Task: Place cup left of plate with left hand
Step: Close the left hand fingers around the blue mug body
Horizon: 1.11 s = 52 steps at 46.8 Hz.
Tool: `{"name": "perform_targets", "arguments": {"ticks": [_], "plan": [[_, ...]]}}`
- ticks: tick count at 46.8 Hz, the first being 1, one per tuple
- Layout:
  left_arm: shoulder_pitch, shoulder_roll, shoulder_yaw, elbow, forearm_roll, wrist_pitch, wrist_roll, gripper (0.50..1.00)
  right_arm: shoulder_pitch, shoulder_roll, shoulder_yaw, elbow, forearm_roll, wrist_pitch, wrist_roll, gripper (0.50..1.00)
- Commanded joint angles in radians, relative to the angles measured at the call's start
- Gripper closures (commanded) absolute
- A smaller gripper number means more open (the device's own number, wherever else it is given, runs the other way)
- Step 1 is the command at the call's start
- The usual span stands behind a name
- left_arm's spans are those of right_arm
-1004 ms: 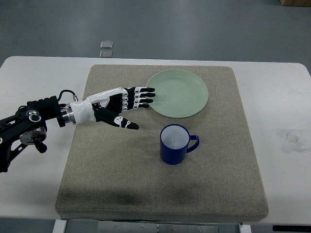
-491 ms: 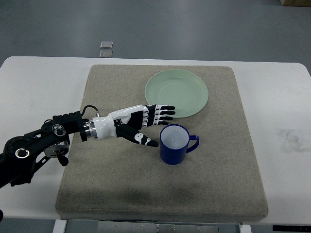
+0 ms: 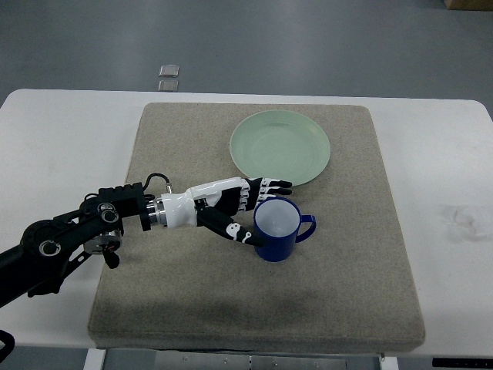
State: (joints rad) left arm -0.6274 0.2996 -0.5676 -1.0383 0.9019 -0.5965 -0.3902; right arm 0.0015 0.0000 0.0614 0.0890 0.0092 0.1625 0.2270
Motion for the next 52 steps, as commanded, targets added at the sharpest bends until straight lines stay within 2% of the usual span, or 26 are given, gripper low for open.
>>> {"name": "perform_targets", "arguments": {"ticks": [1, 52], "plan": [[-0.001, -0.011, 0.000, 0.000, 0.000, 0.001, 0.001, 0.501, 0.000, 0.000, 0.000, 0.000, 0.000, 0.000, 0.000, 0.568], [-0.006, -0.036, 0.045, -0.012, 0.002, 0.040, 0.001, 0.516, 0.000, 0.000, 0.000, 0.000, 0.000, 0.000, 0.000, 0.568]]}}
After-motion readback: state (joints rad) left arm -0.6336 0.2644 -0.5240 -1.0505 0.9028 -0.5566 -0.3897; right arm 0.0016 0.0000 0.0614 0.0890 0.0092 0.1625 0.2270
